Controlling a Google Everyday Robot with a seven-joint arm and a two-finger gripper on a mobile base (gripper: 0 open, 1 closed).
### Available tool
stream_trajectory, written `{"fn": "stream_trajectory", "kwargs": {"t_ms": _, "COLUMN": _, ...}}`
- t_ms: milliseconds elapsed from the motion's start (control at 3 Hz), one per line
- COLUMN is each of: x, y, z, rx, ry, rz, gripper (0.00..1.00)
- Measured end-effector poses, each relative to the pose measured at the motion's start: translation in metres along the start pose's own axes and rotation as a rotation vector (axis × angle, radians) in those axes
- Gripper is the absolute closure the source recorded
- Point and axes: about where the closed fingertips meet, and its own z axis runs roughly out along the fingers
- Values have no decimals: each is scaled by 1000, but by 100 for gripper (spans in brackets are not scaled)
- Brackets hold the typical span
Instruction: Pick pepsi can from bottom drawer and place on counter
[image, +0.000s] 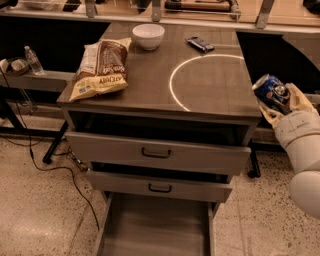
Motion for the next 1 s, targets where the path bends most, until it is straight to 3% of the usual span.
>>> {"fn": "stream_trajectory", "kwargs": {"t_ms": 667, "x": -106, "y": 5, "z": 20, "rx": -100, "ry": -175, "rz": 83, "gripper": 100}}
{"fn": "stream_trajectory", "kwargs": {"t_ms": 1000, "x": -138, "y": 32, "z": 38, "rx": -247, "ry": -203, "rz": 169, "gripper": 100}}
